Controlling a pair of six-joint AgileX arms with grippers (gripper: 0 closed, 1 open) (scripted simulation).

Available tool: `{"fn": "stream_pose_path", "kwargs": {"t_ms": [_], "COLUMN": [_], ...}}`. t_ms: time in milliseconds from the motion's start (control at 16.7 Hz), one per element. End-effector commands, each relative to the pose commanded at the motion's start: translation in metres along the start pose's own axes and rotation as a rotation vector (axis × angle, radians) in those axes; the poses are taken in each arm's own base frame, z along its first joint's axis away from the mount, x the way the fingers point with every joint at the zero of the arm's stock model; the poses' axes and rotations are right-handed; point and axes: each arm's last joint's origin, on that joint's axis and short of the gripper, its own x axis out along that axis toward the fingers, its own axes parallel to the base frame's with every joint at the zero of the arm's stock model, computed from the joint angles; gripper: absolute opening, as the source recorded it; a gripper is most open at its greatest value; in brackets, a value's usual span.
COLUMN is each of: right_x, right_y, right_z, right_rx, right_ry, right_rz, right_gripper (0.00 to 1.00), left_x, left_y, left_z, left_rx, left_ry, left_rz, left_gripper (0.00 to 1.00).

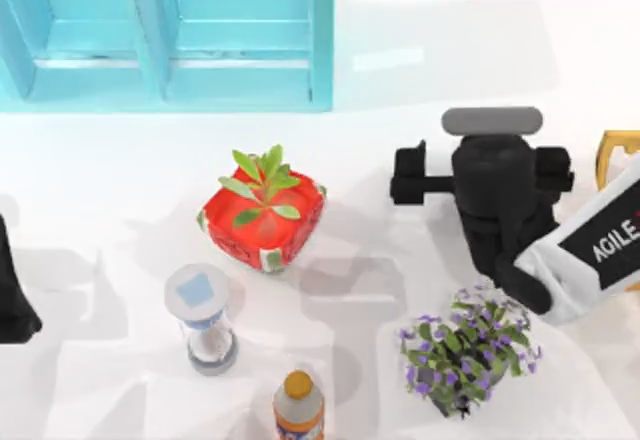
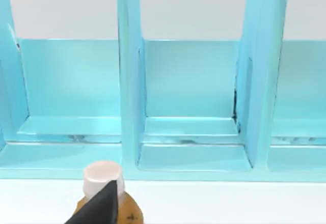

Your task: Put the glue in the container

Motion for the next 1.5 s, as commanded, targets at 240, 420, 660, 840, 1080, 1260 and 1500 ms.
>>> {"fn": "stream_pose_path", "kwargs": {"t_ms": [240,420,660,840,1080,1260,1500], "right_x": [0.022,0.022,0.022,0.022,0.022,0.022,0.022], "right_y": [-0.006,-0.006,-0.006,-0.006,-0.006,-0.006,-0.006], "right_z": [-0.005,-0.005,-0.005,-0.005,-0.005,-0.005,-0.005], "right_rx": [-0.005,-0.005,-0.005,-0.005,-0.005,-0.005,-0.005], "right_ry": [0.009,0.009,0.009,0.009,0.009,0.009,0.009], "right_rz": [0.005,0.005,0.005,0.005,0.005,0.005,0.005], "right_gripper": [1.0,1.0,0.7,0.47,0.17,0.0,0.0], "left_x": [0.0,0.0,0.0,0.0,0.0,0.0,0.0], "left_y": [0.0,0.0,0.0,0.0,0.0,0.0,0.0], "left_z": [0.0,0.0,0.0,0.0,0.0,0.0,0.0], "left_rx": [0.0,0.0,0.0,0.0,0.0,0.0,0.0], "left_ry": [0.0,0.0,0.0,0.0,0.0,0.0,0.0], "left_rz": [0.0,0.0,0.0,0.0,0.0,0.0,0.0], "left_gripper": [1.0,1.0,1.0,1.0,1.0,1.0,1.0]}}
